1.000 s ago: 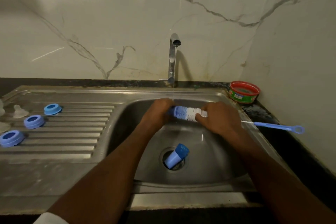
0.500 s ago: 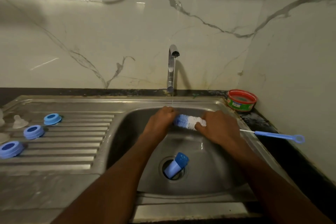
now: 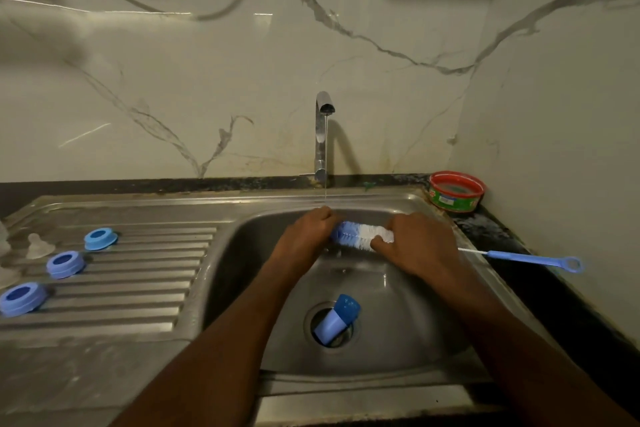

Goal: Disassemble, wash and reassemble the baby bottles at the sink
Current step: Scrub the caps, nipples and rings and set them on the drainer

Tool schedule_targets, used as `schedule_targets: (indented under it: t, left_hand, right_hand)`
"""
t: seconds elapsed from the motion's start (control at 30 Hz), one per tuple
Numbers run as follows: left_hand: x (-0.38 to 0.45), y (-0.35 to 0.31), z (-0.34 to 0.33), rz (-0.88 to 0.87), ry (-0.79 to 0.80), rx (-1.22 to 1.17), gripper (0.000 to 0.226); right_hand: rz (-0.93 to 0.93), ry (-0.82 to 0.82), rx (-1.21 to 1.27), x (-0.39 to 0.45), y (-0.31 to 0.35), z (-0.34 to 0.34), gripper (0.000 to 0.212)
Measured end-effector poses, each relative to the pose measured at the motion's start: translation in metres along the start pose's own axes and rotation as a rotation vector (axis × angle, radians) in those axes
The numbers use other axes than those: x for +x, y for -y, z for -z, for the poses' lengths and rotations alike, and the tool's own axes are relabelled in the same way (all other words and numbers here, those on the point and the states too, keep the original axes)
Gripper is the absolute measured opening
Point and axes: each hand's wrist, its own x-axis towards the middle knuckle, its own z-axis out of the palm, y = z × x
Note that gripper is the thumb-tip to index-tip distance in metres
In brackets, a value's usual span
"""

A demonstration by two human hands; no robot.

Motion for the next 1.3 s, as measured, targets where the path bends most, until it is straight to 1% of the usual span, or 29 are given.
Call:
schedule_targets:
  t: [0.03, 0.1, 0.13, 0.17, 0.2, 0.23, 0.27, 0.33, 0.4, 0.47, 0.6, 0.73, 0.83, 0.9, 0.97, 1.0, 1.07, 1.13, 1.2, 1.23, 1.3]
  left_hand:
    - [0.0, 0.003, -0.002, -0.005, -0.033, 0.018, 0.037]
    - [0.0, 0.01, -0.001, 0.106, -0.133, -0.053, 0.035]
    - [0.001, 0.009, 0.0, 0.136, -0.104, -0.099, 0.032]
    - [0.001, 0.005, 0.001, 0.131, -0.026, -0.127, 0.029]
    - [0.002, -0.001, 0.001, 0.118, 0.076, -0.145, 0.03]
    - [0.004, -0.005, 0.0, 0.096, 0.137, -0.134, 0.032]
    - [0.007, -0.006, -0.001, 0.118, 0.145, -0.139, 0.034]
    - [0.011, -0.002, 0.0, 0.207, 0.145, -0.016, 0.04]
    - [0.008, 0.01, -0.002, 0.327, 0.211, 0.136, 0.038]
    - [0.001, 0.017, -0.005, 0.328, 0.286, 0.252, 0.029]
    - [-0.003, 0.015, -0.005, 0.284, 0.26, 0.398, 0.029]
    - [0.001, 0.011, -0.006, 0.256, 0.249, 0.477, 0.026]
    - [-0.004, 0.008, -0.009, 0.214, 0.227, 0.506, 0.029]
    - [-0.004, 0.009, -0.013, 0.217, 0.219, 0.416, 0.028]
    - [-0.004, 0.015, -0.021, 0.261, 0.173, 0.17, 0.026]
    - [-0.003, 0.017, -0.024, 0.293, 0.133, 0.017, 0.028]
    - [-0.001, 0.017, -0.025, 0.339, 0.055, -0.166, 0.038]
    - [0.001, 0.014, -0.025, 0.356, -0.004, -0.212, 0.046]
    - [0.004, 0.012, -0.024, 0.371, -0.056, -0.228, 0.049]
    - [0.005, 0.012, -0.022, 0.383, -0.069, -0.226, 0.046]
    - [0.005, 0.012, -0.018, 0.389, -0.046, -0.223, 0.031]
  right_hand:
    - [-0.004, 0.005, 0.013, 0.0, 0.0, -0.002, 0.047]
    - [-0.02, -0.009, 0.055, 0.001, 0.0, -0.004, 0.048]
    - [-0.021, -0.015, 0.042, 0.002, 0.0, -0.004, 0.048]
    - [-0.01, -0.015, 0.012, 0.003, 0.0, -0.003, 0.046]
    - [0.002, -0.004, -0.017, 0.003, -0.001, -0.003, 0.045]
    - [0.007, 0.004, -0.019, 0.002, -0.001, -0.002, 0.044]
    - [0.003, 0.016, -0.01, 0.002, -0.002, -0.002, 0.044]
    - [-0.029, 0.012, -0.026, 0.001, -0.005, -0.001, 0.044]
    - [-0.07, 0.001, -0.11, 0.002, -0.01, 0.002, 0.045]
    - [-0.106, 0.0, -0.142, 0.002, -0.015, 0.003, 0.048]
    - [-0.107, 0.033, -0.125, -0.001, -0.016, -0.002, 0.046]
    - [-0.113, 0.026, -0.1, -0.001, -0.01, -0.004, 0.044]
    - [-0.111, 0.034, -0.091, -0.003, -0.01, -0.004, 0.043]
    - [-0.105, 0.049, -0.078, -0.004, -0.01, -0.003, 0.042]
    - [-0.1, 0.061, -0.061, -0.005, -0.009, -0.003, 0.042]
    - [-0.098, 0.063, -0.056, -0.005, -0.008, -0.004, 0.043]
    - [-0.101, 0.052, -0.055, -0.005, -0.006, -0.005, 0.045]
    - [-0.102, 0.039, -0.05, -0.004, -0.007, -0.007, 0.046]
    - [-0.105, 0.037, -0.054, -0.003, -0.007, -0.006, 0.044]
    - [-0.105, 0.03, -0.055, -0.002, -0.006, -0.006, 0.044]
    - [-0.113, 0.005, -0.041, 0.0, -0.006, -0.008, 0.043]
